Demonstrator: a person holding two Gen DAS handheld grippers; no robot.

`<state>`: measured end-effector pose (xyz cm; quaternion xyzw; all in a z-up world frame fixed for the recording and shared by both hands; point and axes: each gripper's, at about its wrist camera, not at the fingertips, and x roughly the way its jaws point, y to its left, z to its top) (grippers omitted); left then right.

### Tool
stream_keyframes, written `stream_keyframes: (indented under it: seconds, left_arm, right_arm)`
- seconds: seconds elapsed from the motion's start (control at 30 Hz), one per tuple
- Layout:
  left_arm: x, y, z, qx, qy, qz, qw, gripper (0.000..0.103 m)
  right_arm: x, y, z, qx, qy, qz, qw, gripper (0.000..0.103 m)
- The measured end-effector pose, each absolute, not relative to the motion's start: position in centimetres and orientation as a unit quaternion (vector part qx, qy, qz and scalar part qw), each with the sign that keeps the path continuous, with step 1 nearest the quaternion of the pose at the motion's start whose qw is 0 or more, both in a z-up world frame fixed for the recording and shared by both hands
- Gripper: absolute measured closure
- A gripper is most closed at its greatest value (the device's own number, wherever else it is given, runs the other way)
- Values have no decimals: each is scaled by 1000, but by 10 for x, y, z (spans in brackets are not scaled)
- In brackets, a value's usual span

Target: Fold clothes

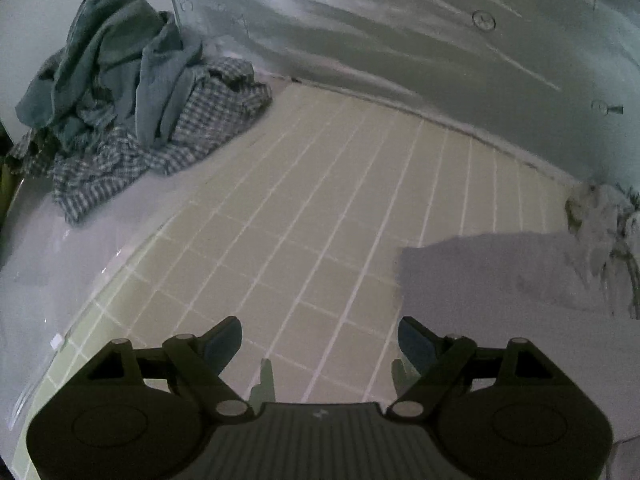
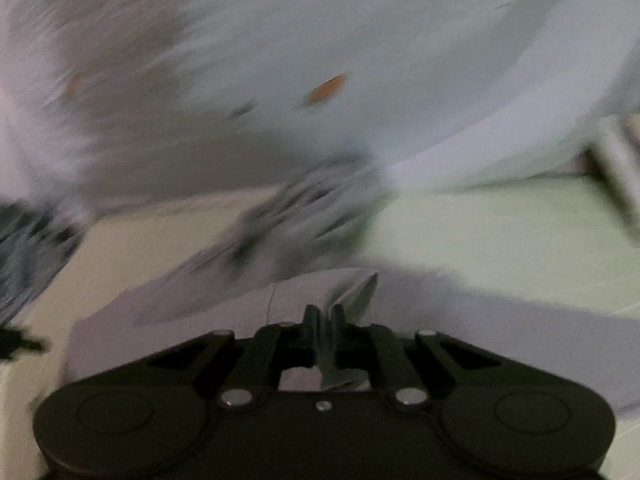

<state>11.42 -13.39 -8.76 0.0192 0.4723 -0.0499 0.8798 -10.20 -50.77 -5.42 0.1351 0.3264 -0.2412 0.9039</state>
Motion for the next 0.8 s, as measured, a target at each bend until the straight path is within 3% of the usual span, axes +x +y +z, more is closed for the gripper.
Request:
stream_keyframes:
  seconds: [0.1, 0.13, 0.17, 0.23, 0.37, 0.8]
  left_arm:
    - [113, -142, -92, 27, 475, -60, 877, 16]
    - [111, -145, -95, 32, 478, -65, 875, 15]
    - [109, -149, -98, 35, 481, -71, 873, 15]
    - [106, -157, -103, 40, 488, -86, 868, 15]
    - [100, -177, -113, 51, 508, -133, 849, 14]
    - [68, -211, -142, 144, 522, -204, 815, 11]
  right_arm:
    - [-115, -553, -52, 126, 320, -330, 879, 95]
    - [-119, -569, -52, 122, 317, -359, 869, 89]
    - [-122, -578, -55, 116, 326, -382, 857, 73]
    - [-129, -590, -61, 105, 341, -412, 838, 63]
    - [-144, -591, -72, 131, 337, -409, 837, 16]
    - [-145, -574, -131, 226, 383, -372, 815, 8]
